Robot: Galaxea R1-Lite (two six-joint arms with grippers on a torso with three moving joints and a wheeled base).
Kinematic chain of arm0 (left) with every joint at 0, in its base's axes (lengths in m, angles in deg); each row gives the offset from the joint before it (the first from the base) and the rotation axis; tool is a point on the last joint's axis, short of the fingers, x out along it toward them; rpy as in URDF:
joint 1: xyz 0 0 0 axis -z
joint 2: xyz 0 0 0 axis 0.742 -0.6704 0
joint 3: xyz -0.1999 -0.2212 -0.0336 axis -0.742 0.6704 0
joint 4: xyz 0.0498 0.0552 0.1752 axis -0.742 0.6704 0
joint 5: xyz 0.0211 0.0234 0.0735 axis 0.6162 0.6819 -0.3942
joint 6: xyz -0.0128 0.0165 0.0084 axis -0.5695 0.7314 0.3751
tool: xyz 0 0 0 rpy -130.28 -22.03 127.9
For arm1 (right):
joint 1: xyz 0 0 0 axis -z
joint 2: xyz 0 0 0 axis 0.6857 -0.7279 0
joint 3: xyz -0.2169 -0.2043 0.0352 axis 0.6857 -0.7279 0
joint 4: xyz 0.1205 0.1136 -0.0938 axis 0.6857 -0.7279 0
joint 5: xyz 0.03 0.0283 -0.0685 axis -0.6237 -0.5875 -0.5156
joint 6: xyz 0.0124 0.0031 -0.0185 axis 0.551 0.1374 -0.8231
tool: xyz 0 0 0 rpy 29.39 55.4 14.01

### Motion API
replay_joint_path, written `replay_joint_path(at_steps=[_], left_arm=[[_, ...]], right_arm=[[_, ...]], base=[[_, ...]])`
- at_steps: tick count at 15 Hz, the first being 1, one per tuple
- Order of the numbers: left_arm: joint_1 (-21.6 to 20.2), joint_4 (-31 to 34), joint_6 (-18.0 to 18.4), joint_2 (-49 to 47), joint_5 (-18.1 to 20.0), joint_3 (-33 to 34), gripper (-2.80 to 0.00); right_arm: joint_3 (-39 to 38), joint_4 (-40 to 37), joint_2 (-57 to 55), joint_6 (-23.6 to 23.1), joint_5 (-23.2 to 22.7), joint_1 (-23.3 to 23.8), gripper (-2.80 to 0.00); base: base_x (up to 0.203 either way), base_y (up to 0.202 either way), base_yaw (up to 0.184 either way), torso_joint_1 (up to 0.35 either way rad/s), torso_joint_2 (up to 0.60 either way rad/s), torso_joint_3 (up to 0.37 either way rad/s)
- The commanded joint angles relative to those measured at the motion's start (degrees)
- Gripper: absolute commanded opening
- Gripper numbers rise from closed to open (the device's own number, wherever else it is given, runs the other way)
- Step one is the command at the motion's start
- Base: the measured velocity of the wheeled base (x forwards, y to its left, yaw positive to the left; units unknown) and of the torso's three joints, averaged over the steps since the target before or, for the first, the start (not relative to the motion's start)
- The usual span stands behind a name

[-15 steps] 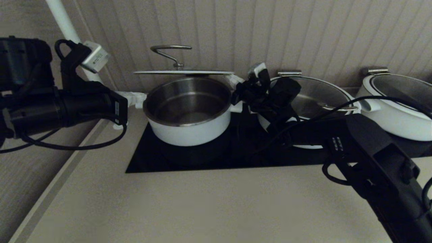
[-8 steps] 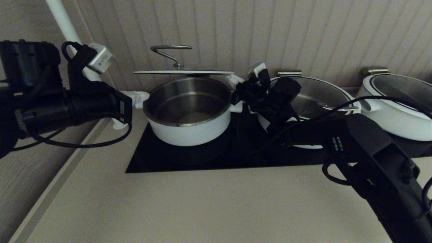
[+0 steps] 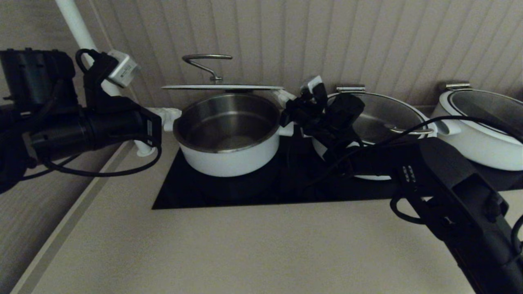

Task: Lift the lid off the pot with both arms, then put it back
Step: Open the pot lid completely

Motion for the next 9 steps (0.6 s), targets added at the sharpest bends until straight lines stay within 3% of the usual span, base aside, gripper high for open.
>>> replay_joint_path(at_steps=[1,9], left_arm=[[0.00,-0.27,0.06,-0.59,0.03,-0.04,-2.80],[0.00,-3.68,0.06,-2.47,0.03,-0.04,-2.80]], right_arm=[[0.00,0.43,0.14,-0.05,-0.12,-0.02,-2.80],[0.00,0.43,0.31,-0.05,-0.12,-0.02,-2.80]], base=[[0.000,0.000,0.000,0.000,0.00,0.000],[0.000,0.000,0.000,0.000,0.00,0.000]])
